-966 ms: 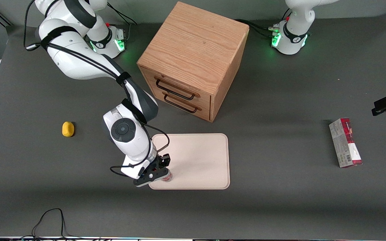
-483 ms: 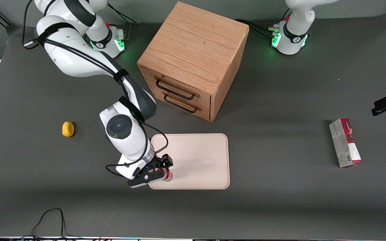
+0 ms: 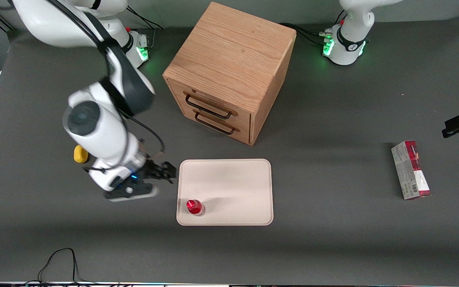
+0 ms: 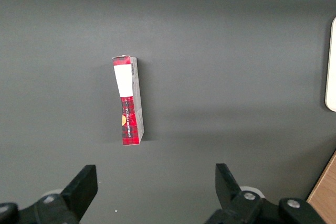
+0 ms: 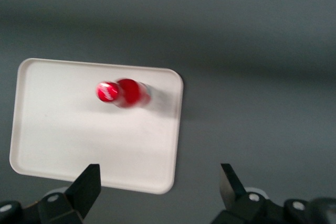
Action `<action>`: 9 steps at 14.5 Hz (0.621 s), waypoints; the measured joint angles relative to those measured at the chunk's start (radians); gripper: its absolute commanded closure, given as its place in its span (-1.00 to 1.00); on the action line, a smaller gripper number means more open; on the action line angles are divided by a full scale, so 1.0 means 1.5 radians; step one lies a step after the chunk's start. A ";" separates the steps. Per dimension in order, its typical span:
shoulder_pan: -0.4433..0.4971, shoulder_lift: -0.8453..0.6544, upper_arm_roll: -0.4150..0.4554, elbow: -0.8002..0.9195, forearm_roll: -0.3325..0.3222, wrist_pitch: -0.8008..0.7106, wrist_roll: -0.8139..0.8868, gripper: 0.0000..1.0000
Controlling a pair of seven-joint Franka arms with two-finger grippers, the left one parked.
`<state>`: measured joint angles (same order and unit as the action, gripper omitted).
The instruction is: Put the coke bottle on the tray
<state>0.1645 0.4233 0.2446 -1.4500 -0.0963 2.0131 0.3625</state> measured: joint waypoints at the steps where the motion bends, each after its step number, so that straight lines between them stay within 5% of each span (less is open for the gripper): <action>1: -0.003 -0.052 -0.026 -0.046 0.018 -0.022 -0.016 -1.00; 9: -0.010 -0.355 -0.223 -0.299 0.059 -0.099 -0.180 -1.00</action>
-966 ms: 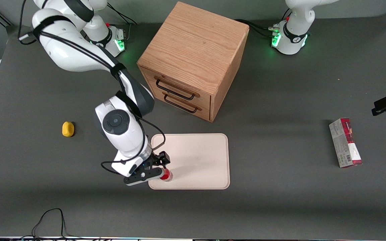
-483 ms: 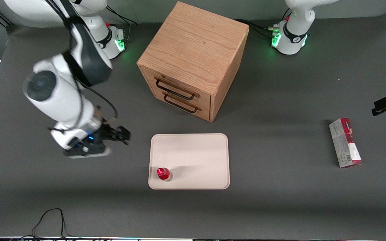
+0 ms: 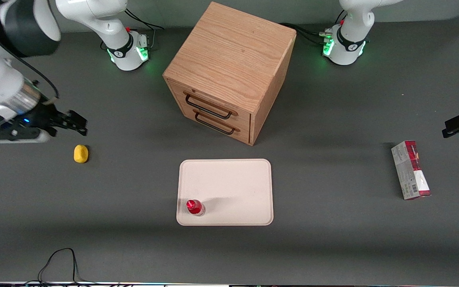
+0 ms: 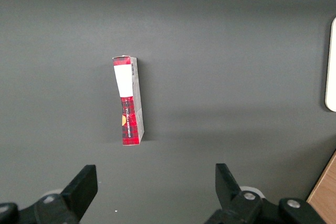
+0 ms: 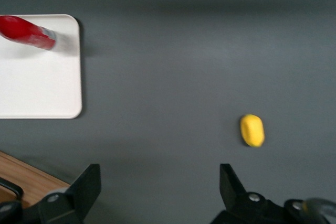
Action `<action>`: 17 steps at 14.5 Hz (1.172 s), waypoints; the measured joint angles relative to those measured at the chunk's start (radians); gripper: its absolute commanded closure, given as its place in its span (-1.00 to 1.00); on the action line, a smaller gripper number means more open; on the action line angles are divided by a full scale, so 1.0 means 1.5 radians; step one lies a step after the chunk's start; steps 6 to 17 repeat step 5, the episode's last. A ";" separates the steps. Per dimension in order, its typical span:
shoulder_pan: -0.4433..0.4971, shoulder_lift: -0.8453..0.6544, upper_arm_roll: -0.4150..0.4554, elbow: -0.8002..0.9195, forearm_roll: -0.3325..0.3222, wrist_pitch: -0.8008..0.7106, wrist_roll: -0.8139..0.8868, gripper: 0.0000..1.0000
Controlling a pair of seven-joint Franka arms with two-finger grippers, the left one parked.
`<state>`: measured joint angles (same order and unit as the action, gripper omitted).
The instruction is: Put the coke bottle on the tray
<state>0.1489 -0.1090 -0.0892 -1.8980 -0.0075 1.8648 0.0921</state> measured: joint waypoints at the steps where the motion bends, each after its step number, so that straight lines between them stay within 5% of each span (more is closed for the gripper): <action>1: 0.000 -0.023 -0.022 -0.017 0.001 -0.003 -0.019 -1.00; 17: -0.001 -0.049 -0.056 -0.031 0.002 -0.020 -0.038 -1.00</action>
